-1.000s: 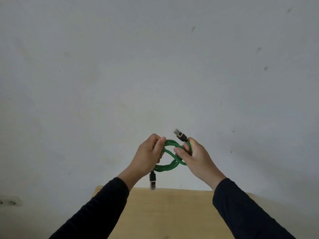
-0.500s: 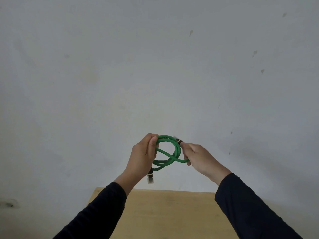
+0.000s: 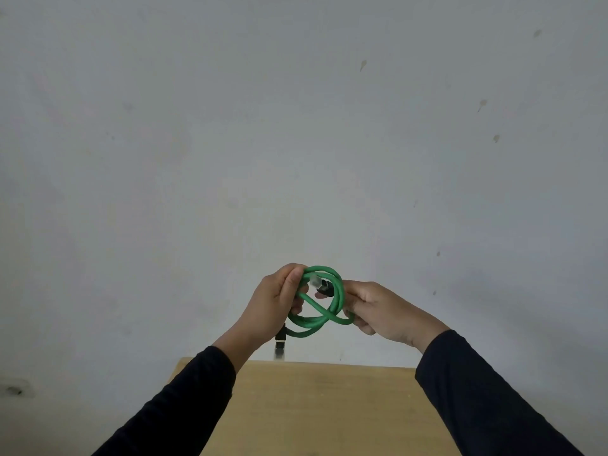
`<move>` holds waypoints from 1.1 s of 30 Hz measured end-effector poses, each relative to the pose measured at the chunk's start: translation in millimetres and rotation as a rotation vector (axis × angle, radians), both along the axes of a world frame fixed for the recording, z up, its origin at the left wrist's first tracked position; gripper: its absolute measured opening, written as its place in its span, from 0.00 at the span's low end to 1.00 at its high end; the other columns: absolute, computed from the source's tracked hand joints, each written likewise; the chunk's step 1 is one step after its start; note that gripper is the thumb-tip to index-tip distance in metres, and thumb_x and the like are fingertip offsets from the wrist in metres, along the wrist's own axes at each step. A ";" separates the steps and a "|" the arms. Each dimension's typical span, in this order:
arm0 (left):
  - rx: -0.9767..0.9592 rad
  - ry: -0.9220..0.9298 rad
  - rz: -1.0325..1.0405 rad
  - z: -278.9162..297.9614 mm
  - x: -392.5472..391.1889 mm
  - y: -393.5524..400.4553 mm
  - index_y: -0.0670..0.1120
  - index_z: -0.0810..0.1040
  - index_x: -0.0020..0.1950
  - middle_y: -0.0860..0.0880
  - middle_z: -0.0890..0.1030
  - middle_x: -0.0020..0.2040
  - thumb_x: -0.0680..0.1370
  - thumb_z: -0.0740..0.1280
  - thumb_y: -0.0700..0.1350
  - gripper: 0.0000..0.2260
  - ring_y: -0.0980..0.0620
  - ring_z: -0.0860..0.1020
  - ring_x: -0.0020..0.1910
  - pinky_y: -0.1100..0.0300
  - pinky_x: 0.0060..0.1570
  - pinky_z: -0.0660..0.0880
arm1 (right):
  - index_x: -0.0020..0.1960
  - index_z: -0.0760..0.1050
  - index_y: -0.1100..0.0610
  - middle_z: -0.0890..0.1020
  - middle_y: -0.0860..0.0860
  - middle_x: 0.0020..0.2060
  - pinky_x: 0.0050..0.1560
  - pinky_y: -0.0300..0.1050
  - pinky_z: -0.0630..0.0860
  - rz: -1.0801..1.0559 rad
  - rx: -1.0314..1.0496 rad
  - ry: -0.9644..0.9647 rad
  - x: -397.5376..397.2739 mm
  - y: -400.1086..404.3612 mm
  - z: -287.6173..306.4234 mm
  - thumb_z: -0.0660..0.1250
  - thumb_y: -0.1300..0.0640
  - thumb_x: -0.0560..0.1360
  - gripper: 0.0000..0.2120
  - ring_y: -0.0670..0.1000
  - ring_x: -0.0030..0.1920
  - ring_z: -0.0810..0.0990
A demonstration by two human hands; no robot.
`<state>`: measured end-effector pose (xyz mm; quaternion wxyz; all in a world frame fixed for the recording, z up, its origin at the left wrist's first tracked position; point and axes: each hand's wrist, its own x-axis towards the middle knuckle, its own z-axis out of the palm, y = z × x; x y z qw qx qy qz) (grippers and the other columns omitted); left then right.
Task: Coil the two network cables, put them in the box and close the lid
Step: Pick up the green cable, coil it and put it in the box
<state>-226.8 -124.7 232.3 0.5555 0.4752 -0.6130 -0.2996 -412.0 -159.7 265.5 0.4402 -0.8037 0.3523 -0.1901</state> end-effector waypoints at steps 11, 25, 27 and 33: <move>-0.072 -0.105 0.149 -15.7 -11.5 5.3 0.46 0.75 0.45 0.53 0.71 0.28 0.82 0.53 0.47 0.13 0.59 0.68 0.25 0.65 0.30 0.67 | 0.56 0.71 0.43 0.67 0.45 0.29 0.32 0.36 0.67 -0.267 -0.279 -0.369 19.7 13.2 -14.1 0.52 0.53 0.81 0.11 0.46 0.30 0.65; 0.038 -0.251 0.142 -8.9 -10.2 5.2 0.51 0.72 0.37 0.54 0.71 0.25 0.81 0.55 0.44 0.14 0.58 0.68 0.23 0.65 0.27 0.65 | 0.50 0.76 0.54 0.68 0.42 0.44 0.36 0.28 0.64 -0.184 -0.863 -0.002 28.0 8.5 -20.3 0.66 0.56 0.73 0.06 0.42 0.38 0.69; 0.029 -0.270 0.143 -8.3 -9.2 4.3 0.49 0.70 0.36 0.53 0.71 0.26 0.81 0.54 0.45 0.15 0.57 0.67 0.24 0.66 0.28 0.65 | 0.50 0.74 0.55 0.68 0.42 0.45 0.38 0.27 0.66 -0.205 -0.811 -0.052 32.0 9.3 -20.6 0.63 0.56 0.74 0.06 0.40 0.40 0.70; 0.070 -0.294 0.115 -22.1 -9.1 3.9 0.50 0.71 0.36 0.53 0.73 0.29 0.82 0.54 0.48 0.15 0.59 0.68 0.25 0.68 0.29 0.65 | 0.49 0.71 0.52 0.74 0.46 0.44 0.44 0.32 0.68 -0.297 -0.372 -0.221 40.7 9.5 -25.8 0.62 0.57 0.77 0.02 0.44 0.44 0.73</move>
